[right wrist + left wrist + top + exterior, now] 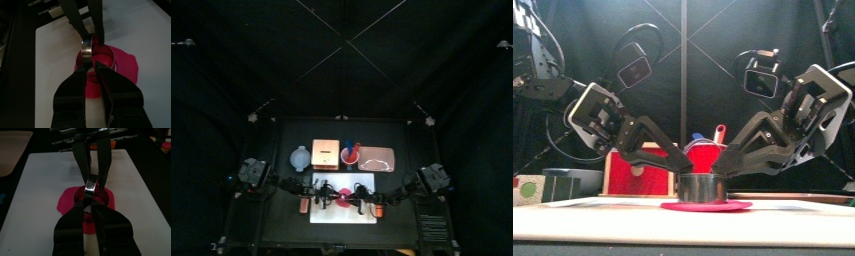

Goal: Get the cutter from the drawer then cut the dough then place the extra dough in the bowl
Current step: Cut the dough

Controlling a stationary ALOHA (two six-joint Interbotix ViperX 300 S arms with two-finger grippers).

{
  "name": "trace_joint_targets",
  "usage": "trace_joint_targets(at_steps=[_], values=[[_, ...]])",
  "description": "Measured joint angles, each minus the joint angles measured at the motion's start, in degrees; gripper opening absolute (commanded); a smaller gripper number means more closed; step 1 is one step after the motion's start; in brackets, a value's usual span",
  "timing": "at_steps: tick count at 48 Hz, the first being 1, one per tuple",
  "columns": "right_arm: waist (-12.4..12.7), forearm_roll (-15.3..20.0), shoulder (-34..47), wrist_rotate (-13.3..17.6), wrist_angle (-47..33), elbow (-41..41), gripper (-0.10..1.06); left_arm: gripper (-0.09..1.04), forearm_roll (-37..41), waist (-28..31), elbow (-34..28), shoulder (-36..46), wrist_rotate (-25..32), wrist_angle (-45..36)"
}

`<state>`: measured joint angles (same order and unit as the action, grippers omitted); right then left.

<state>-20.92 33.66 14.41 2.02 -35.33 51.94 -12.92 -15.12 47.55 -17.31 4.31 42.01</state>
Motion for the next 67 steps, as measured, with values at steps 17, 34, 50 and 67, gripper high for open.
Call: trace_joint_targets(at_steps=[17, 34, 50, 67], values=[[0.3, 0.3, -0.2, 0.0, 0.5, -0.5, 0.41, 0.47, 0.0, 0.0, 0.0, 0.0, -0.1, 0.0], [0.5, 1.1, -0.4, 0.0, 0.9, -1.1, 0.76, 0.75, 0.3, -0.2, -0.2, -0.1, -0.2, -0.3], [0.4, 0.9, -1.1, -0.1, 1.1, -2.1, 0.83, 0.78, 0.4, -0.4, -0.3, 0.4, -0.1, -0.6], [0.7, 0.4, -2.5, -0.1, 2.1, -1.9, 0.84, 0.78, 0.4, -0.5, -0.1, 3.0, 1.3, -0.8]])
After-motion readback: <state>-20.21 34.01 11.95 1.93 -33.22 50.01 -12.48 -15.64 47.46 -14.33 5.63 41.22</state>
